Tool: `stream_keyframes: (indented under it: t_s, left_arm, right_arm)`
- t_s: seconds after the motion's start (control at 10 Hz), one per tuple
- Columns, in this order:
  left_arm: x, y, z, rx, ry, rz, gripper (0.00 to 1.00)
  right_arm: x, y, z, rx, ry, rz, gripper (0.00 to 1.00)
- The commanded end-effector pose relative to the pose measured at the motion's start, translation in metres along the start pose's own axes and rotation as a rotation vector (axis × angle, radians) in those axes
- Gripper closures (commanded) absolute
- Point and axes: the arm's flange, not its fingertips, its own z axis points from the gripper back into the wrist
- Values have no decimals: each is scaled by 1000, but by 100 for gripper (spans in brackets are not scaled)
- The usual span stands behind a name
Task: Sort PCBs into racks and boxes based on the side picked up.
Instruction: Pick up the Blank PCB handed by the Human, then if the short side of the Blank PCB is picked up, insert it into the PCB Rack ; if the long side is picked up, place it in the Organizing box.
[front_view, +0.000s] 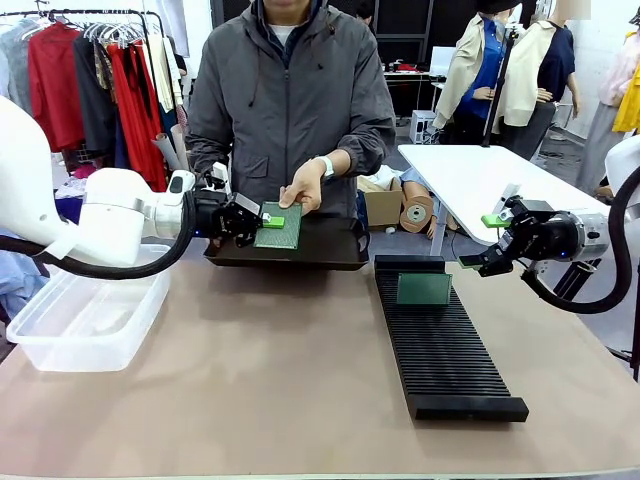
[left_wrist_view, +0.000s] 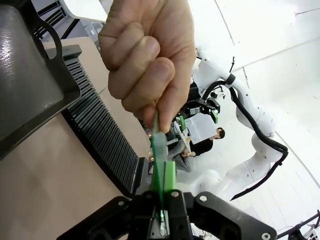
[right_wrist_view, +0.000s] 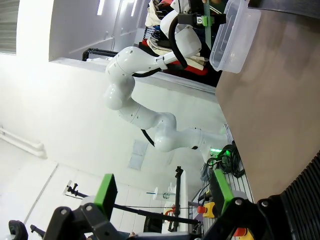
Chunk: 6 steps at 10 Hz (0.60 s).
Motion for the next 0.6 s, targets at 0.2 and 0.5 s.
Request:
stream_keyframes:
  t_s: [0.2,0.5]
  left_arm:
    - [0,-1,-1,-9,4,-3,100]
    - [0,-1,-1,-9,4,-3,100]
  right_arm:
    - [0,2,-1,1,2,-2,0]
    - [0,2,-1,1,2,-2,0]
